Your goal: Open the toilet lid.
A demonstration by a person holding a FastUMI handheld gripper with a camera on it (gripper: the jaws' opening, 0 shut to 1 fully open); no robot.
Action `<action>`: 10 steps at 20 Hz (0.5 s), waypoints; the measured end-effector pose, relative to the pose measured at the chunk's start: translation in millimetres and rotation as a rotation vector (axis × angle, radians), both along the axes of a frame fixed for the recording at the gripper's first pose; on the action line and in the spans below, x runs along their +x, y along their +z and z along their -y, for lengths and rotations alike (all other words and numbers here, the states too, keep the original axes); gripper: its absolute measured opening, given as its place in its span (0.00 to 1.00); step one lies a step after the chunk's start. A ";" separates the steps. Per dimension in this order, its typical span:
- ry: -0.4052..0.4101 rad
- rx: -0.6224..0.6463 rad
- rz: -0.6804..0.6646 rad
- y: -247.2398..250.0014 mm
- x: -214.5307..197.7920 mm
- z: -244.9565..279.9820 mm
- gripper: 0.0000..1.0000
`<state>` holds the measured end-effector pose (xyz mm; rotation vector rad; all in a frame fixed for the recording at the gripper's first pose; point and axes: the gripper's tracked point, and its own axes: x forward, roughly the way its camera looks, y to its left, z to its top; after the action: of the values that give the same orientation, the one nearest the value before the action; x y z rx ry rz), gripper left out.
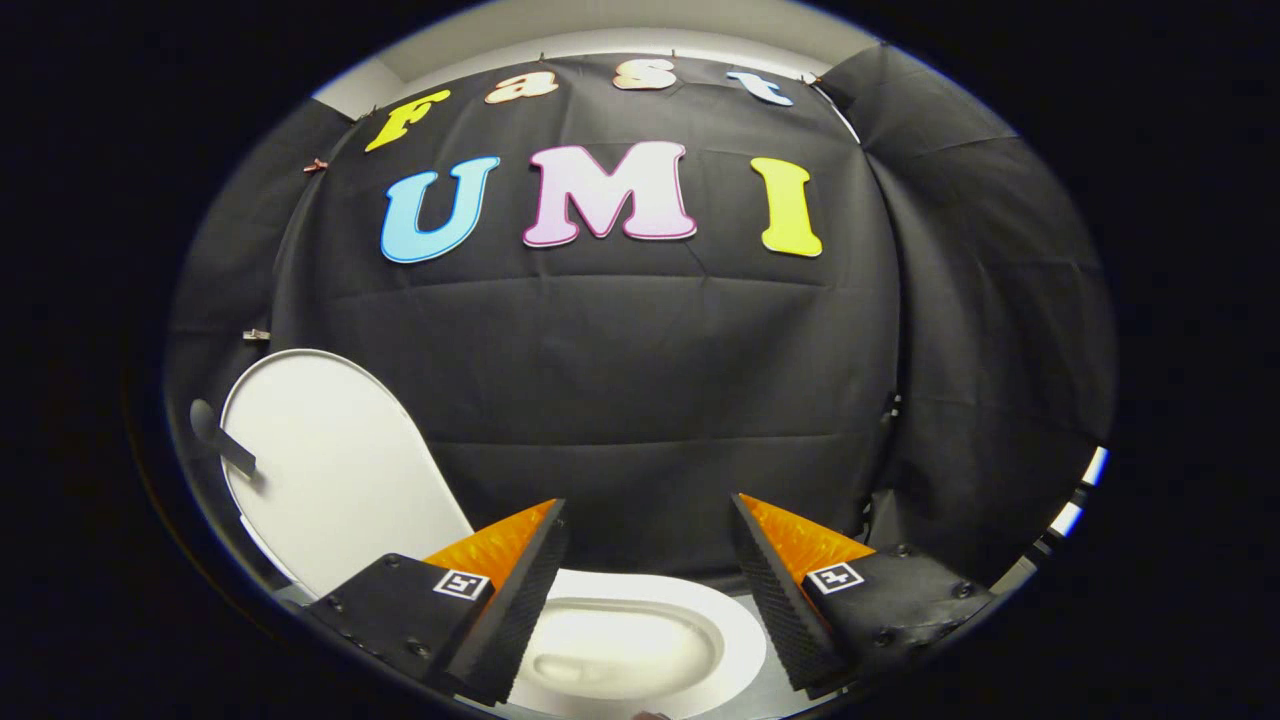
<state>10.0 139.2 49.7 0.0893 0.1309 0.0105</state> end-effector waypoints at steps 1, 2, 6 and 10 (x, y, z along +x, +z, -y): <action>0.000 0.001 0.015 -2.7 -0.9 2.2 0.99; -0.005 -0.012 0.026 -3.7 -0.4 5.4 0.99; -0.018 -0.051 0.064 -7.2 0.1 18.4 0.99; -0.023 -0.063 0.071 -13.0 2.6 22.6 0.99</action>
<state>12.5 116.6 36.7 0.0277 0.0591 -0.0131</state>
